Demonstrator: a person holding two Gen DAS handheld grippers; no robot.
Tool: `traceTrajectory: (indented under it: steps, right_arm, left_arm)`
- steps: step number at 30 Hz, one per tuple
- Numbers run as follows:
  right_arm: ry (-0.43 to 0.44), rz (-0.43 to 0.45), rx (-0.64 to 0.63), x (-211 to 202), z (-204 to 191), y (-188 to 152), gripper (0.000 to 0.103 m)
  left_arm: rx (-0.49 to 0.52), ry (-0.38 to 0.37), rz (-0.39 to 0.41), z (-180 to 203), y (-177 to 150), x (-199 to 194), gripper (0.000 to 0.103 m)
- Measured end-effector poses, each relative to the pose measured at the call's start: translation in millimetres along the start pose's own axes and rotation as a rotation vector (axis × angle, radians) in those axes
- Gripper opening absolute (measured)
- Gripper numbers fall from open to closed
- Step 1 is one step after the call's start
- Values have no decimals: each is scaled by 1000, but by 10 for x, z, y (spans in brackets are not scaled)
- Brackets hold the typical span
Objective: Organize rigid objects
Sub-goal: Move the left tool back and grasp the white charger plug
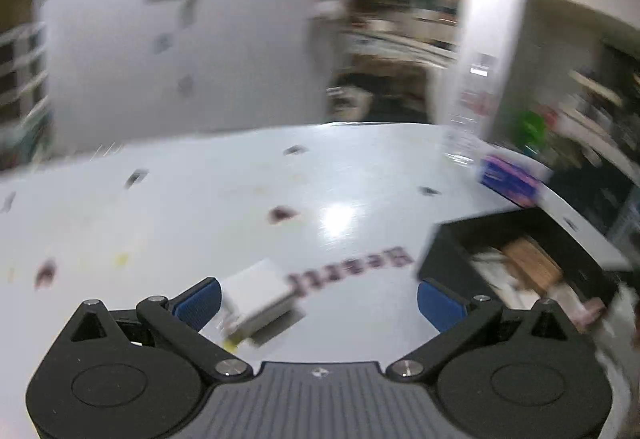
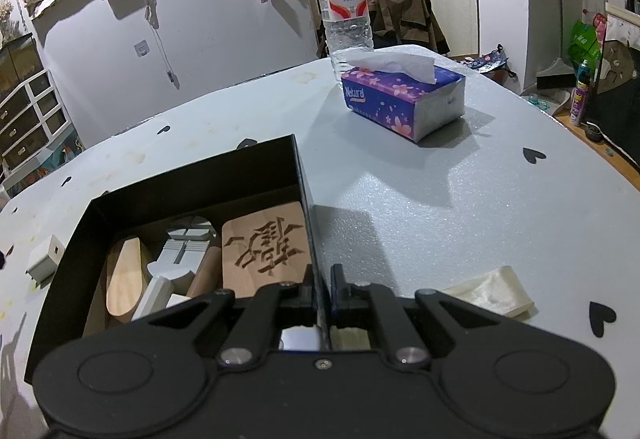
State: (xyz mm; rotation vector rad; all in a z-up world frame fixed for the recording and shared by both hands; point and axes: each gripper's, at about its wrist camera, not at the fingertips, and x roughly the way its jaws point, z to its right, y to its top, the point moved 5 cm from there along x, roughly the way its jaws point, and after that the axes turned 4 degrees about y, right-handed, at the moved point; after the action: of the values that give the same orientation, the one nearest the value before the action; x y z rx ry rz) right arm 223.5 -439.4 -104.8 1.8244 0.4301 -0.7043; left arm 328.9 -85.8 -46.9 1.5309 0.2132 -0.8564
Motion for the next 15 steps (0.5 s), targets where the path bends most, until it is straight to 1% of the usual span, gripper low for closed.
traceTrajectory:
  steps: [2,4,8,12,15]
  right_arm:
    - [1,0,0,-2,-5,2,7]
    - [1,0,-1,-3,-12,3,6]
    - [3,1,1,-5,-13,4,7]
    - [6,2,1,-11,-8,4,7]
    - [7,2,2,-14,-8,6,7]
  left_arm:
    - [-69,52,-19,-94,-57,75,103]
    - [-116,100,-28,-155,-97,135,103]
    - [-220,169,-38,-222,-131,262,103]
    - [-274,235,-33,-167,-147,381,103]
    - [-305,260,-51,-112,-188,484,103]
